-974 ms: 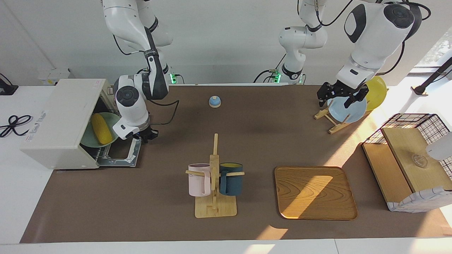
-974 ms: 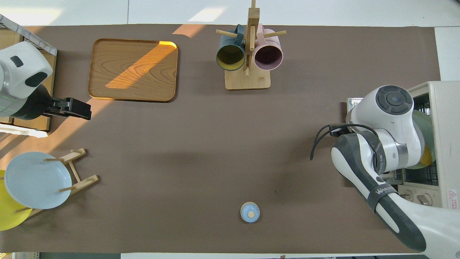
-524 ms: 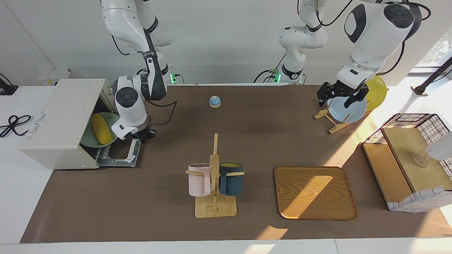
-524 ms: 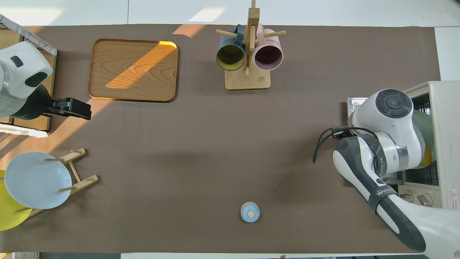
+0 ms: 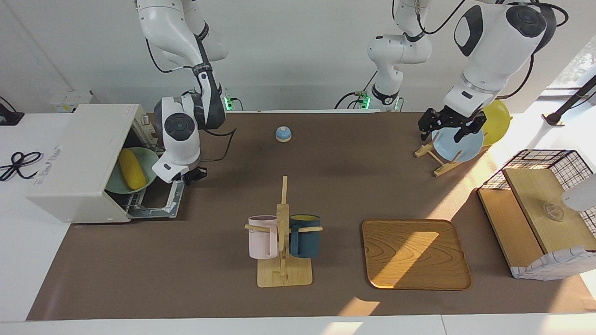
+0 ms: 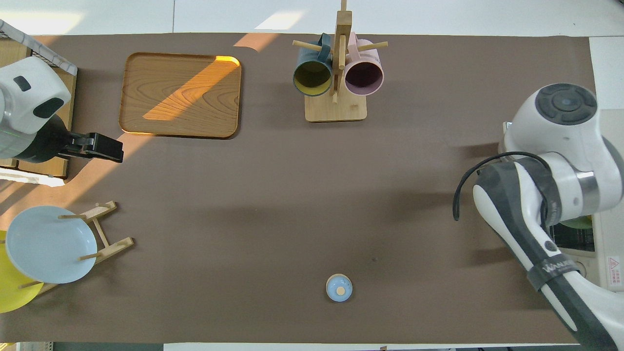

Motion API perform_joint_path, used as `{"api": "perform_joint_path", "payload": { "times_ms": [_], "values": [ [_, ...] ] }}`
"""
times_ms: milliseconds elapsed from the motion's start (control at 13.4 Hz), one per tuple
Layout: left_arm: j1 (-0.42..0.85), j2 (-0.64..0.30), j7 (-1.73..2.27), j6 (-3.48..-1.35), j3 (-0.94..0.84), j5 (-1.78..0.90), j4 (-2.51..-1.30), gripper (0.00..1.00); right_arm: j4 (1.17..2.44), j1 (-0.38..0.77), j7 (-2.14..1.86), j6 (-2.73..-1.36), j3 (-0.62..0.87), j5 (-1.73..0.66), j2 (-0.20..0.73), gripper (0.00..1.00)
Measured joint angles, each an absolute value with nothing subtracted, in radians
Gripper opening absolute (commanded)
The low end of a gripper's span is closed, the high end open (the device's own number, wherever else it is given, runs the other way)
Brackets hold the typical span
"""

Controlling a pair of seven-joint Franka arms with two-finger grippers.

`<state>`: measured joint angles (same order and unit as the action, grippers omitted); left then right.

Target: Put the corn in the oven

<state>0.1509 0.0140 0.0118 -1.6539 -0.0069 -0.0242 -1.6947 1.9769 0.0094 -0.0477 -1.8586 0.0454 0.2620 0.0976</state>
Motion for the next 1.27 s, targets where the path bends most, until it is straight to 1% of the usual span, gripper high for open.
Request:
{"api": "perform_joint_path", "payload": {
  "times_ms": [150, 300, 524, 674, 749, 824, 899, 974, 1273],
  "values": [
    [0.151, 0.014, 0.012, -1.654, -0.007, -0.024, -1.695, 1.0, 1.956, -0.044, -0.104, -1.818, 0.039, 0.284, 0.047, 0.0],
    [0.151, 0.014, 0.012, -1.654, -0.007, -0.024, -1.695, 1.0, 1.949, -0.084, -0.162, -1.814, 0.021, 0.312, 0.02, 0.0],
    [0.151, 0.014, 0.012, -1.654, -0.007, -0.024, -1.695, 1.0, 1.932, -0.109, -0.211, -1.801, 0.01, 0.32, 0.014, 0.0],
    [0.151, 0.014, 0.012, -1.654, -0.007, -0.024, -1.695, 1.0, 1.864, -0.104, -0.211, -1.71, 0.018, 0.309, 0.015, 0.0],
    [0.151, 0.014, 0.012, -1.654, -0.007, -0.024, -1.695, 1.0, 1.807, -0.097, -0.211, -1.653, 0.021, 0.289, 0.015, 0.23],
    [0.151, 0.014, 0.012, -1.654, -0.007, -0.024, -1.695, 1.0, 1.753, -0.091, -0.211, -1.602, 0.024, 0.252, 0.014, 0.61],
    [0.151, 0.014, 0.012, -1.654, -0.007, -0.024, -1.695, 1.0, 1.713, -0.089, -0.211, -1.567, 0.026, 0.196, 0.013, 0.94],
    [0.151, 0.014, 0.012, -1.654, -0.007, -0.024, -1.695, 1.0, 1.69, -0.089, -0.21, -1.545, 0.024, 0.139, 0.013, 1.0],
    [0.151, 0.014, 0.012, -1.654, -0.007, -0.024, -1.695, 1.0, 1.681, -0.094, -0.194, -1.532, 0.016, 0.062, 0.019, 1.0]
  ]
}}
